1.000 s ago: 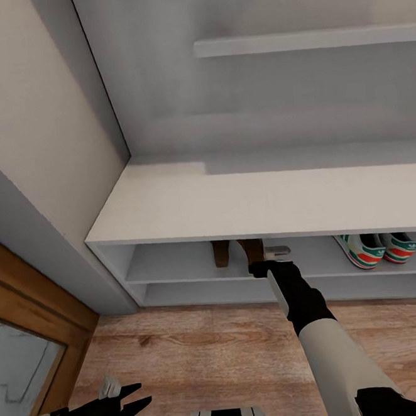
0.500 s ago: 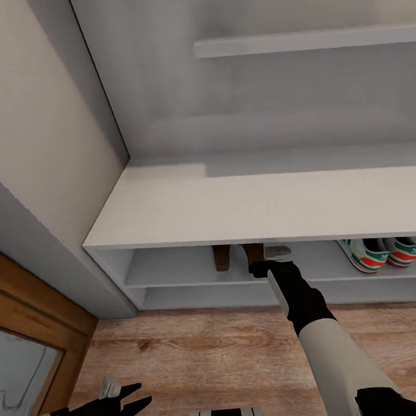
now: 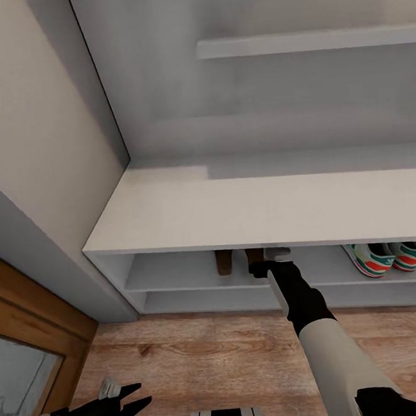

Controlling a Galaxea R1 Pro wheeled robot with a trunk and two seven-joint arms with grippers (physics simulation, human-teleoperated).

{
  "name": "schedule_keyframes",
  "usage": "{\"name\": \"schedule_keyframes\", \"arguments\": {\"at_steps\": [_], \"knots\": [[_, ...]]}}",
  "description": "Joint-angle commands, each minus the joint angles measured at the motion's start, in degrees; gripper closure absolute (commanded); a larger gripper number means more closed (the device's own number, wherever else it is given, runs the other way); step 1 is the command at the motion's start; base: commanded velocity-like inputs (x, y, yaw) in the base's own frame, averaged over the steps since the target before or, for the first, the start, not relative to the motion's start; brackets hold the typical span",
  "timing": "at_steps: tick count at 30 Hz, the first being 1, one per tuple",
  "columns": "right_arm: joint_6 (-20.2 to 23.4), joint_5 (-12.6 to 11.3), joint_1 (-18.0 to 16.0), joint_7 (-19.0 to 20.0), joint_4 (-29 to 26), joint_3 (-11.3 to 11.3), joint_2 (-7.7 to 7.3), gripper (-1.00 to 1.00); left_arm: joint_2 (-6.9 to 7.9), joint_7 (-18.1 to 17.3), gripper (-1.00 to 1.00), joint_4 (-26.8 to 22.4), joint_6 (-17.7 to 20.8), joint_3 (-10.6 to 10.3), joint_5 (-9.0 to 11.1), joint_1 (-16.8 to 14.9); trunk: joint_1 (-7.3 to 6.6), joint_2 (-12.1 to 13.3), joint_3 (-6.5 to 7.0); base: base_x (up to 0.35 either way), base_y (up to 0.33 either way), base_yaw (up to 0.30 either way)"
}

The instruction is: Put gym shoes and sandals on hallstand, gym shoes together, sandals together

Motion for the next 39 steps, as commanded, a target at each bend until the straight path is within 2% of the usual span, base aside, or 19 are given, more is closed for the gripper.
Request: {"name": "schedule_keyframes", "arguments": {"at_steps": [1, 23, 24, 39], "knots": [[0.31, 0.38, -0.03, 0.14, -0.09, -0.17, 0.07, 1.0, -0.07, -0.3, -1.0, -0.04, 0.0, 0.48, -0.59, -0.05, -0.01, -0.02, -0.04, 0.017, 0.006, 0.0], [0.31, 0.38, -0.03, 0.17, -0.16, -0.26, 0.07, 1.0, -0.03, -0.3, -1.0, -0.04, 0.0, 0.48, -0.59, -0.05, -0.01, -0.02, -0.04, 0.037, 0.029, 0.0], [0.31, 0.38, -0.03, 0.16, -0.16, -0.26, 0.07, -1.0, -0.03, -0.3, -1.0, -0.04, 0.0, 0.48, -0.59, -0.05, -0.01, -0.02, -0.04, 0.002, 0.002, 0.0], [0.31, 0.38, -0.02, 0.18, -0.16, -0.33, 0.07, -1.0, -0.03, -0.34, -1.0, -0.04, 0.0, 0.46, -0.59, -0.05, -0.01, -0.02, -0.04, 0.0, 0.0, 0.0]]}}
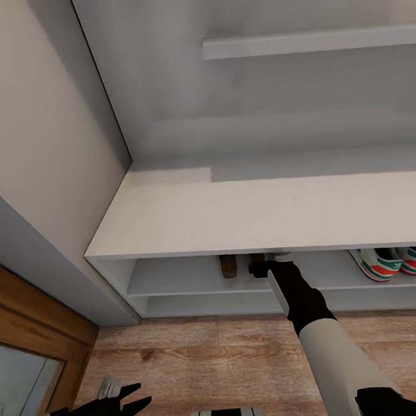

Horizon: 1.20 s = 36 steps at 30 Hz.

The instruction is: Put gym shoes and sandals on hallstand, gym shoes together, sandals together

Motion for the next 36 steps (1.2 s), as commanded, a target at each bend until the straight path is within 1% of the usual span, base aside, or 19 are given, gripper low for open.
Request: {"name": "schedule_keyframes", "arguments": {"at_steps": [1, 3, 8, 36], "knots": [[0.31, 0.58, -0.01, 0.22, -0.07, -0.14, 0.06, -1.0, -0.06, -0.32, -1.0, -0.04, 0.0, 0.49, -0.59, -0.05, -0.01, -0.02, -0.04, 0.0, 0.0, 0.0], [0.31, 0.58, -0.02, 0.22, -0.07, -0.18, 0.06, -1.0, -0.06, -0.32, -1.0, -0.04, 0.0, 0.48, -0.59, -0.05, -0.01, -0.02, -0.04, -0.1, 0.0, 0.0], [0.31, 0.58, -0.02, 0.22, -0.07, -0.19, 0.06, -1.0, -0.06, -0.34, -1.0, -0.04, -0.05, 0.48, -0.59, -0.05, -0.01, -0.02, -0.04, -0.278, 0.0, 0.0], [0.27, 0.63, 0.06, 0.27, 0.22, -0.14, 0.06, -1.0, -0.07, -0.27, -1.0, -0.05, 0.05, 0.61, -0.59, -0.05, -0.01, -0.02, -0.04, -0.335, 0.0, 0.0]]}}
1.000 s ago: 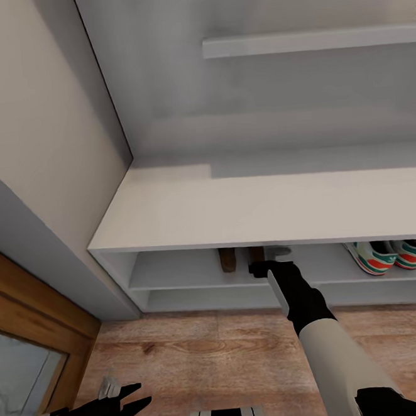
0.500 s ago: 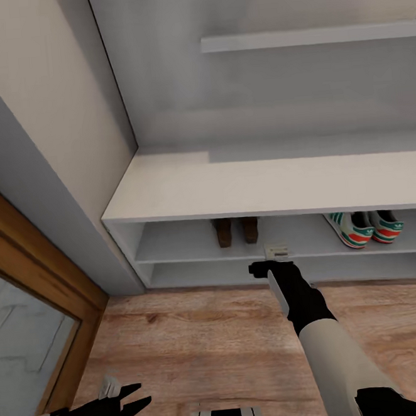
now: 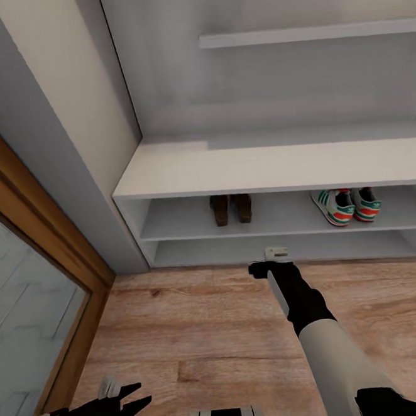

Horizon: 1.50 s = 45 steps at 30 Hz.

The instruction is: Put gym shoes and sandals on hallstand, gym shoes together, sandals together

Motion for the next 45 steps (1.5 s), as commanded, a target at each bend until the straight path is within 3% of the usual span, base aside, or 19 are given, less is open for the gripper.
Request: {"name": "schedule_keyframes", "arguments": {"at_steps": [1, 9, 22, 32, 37, 40, 45], "knots": [[0.31, 0.61, -0.02, 0.25, 0.03, -0.16, 0.07, -1.0, -0.05, -0.31, -1.0, -0.03, 0.02, 0.49, -0.59, -0.05, -0.05, -0.02, -0.04, -0.336, 0.0, 0.0], [0.28, 0.62, 0.01, 0.37, 0.31, -0.13, 0.07, -1.0, -0.09, -0.28, -1.0, -0.07, -0.03, 0.54, -0.53, -0.09, -0.05, -0.02, -0.04, -0.242, 0.0, 0.0], [0.27, 0.74, 0.16, 0.47, 0.44, -0.13, 0.07, -1.0, 0.02, -0.39, -1.0, -0.03, -0.54, 0.91, -0.35, -0.06, -0.05, -0.02, -0.04, -0.026, 0.0, 0.0], [0.21, 0.71, 0.24, 0.6, 5.23, -0.13, 0.07, -1.0, 0.04, -0.31, -1.0, -0.03, -0.56, 0.85, -0.33, -0.05, -0.3, 0.11, 2.18, 0.0, 0.0, 0.0], [-0.63, 0.71, 0.24, 0.83, 10.27, -0.13, 0.07, -1.0, 0.24, 0.04, -1.0, 0.02, -0.61, 0.82, -0.34, 0.05, -0.43, 0.18, 3.28, 0.0, 0.0, 0.0], [-2.28, 0.71, 0.28, 1.17, 12.38, -0.09, 0.07, -1.0, 0.45, 0.16, -1.0, 0.04, -0.68, 0.82, -0.41, 0.1, -0.51, 0.22, 3.95, 0.0, 0.0, 0.0], [-8.58, 0.87, 0.45, 3.39, 18.12, -0.05, 0.07, -1.0, 0.79, 0.47, -1.0, 0.0, -0.8, 0.88, -0.6, 0.06, -0.64, 0.29, 5.06, 0.0, 0.0, 0.0]]}}
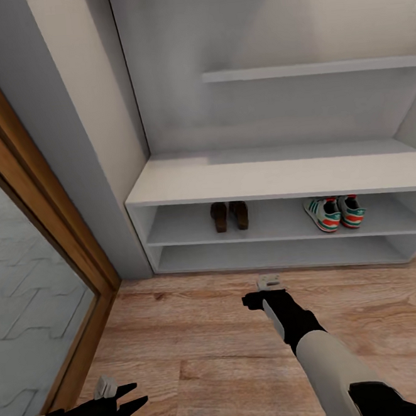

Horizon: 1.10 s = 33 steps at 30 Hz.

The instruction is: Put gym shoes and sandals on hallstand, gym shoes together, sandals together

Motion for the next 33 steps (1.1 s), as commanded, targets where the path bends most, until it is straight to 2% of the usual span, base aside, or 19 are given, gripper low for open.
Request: {"name": "schedule_keyframes", "arguments": {"at_steps": [1, 6, 13, 14, 23, 24, 26, 33], "knots": [[-0.71, 0.64, 0.01, 0.63, 0.88, -0.35, -0.02, -1.0, -0.03, -0.25, -1.0, -0.04, -0.08, 0.48, -0.61, -0.06, -0.04, 0.0, 0.19, 0.0, 0.0, 0.0], [-6.18, 0.7, 0.09, 3.14, 6.16, -0.31, -1.58, -1.0, 0.21, -0.14, -1.0, -0.05, -0.17, 0.5, -0.68, -0.01, -0.38, 0.49, 1.25, 0.0, 0.0, 0.0], [-14.11, 0.81, 0.12, 5.07, 12.46, -0.28, -3.31, -1.0, 2.23, -0.08, -1.0, 0.01, -0.23, 0.5, -0.65, 0.09, -1.91, 3.3, 2.5, 0.0, 0.0, 0.0], [-16.51, 0.86, 0.12, 5.26, 14.76, -0.23, -3.6, -1.0, 2.85, -0.04, -1.0, 0.02, -0.22, 0.5, -0.62, 0.09, -2.13, 3.7, 2.68, 0.0, 0.0, 0.0], [-19.53, 0.91, 0.28, 5.46, 18.66, -0.19, -3.83, -1.0, 3.26, -0.02, -1.0, 0.03, -0.27, 0.47, -0.59, 0.14, -4.11, 7.31, 4.3, 0.0, 0.0, 0.0], [-21.89, 0.9, 0.84, 5.64, 19.03, -0.19, -3.84, -1.0, 3.25, 0.18, -1.0, 0.03, -0.23, 0.48, -0.58, 0.13, -4.33, 7.71, 4.48, 0.0, 0.0, 0.0], [-23.88, 0.9, 1.3, 5.9, 19.19, -0.18, -3.85, -1.0, 3.26, 0.61, -1.0, -0.01, -0.19, 0.49, -0.54, 0.12, -4.77, 8.51, 4.84, 0.0, 0.0, 0.0], [-26.71, 1.01, 2.14, 6.57, 19.53, -0.18, -3.92, -1.0, 3.32, 2.11, -1.0, -0.05, 0.03, 0.58, -0.44, 0.1, -6.31, 11.32, 6.09, 0.0, 0.0, 0.0]]}}
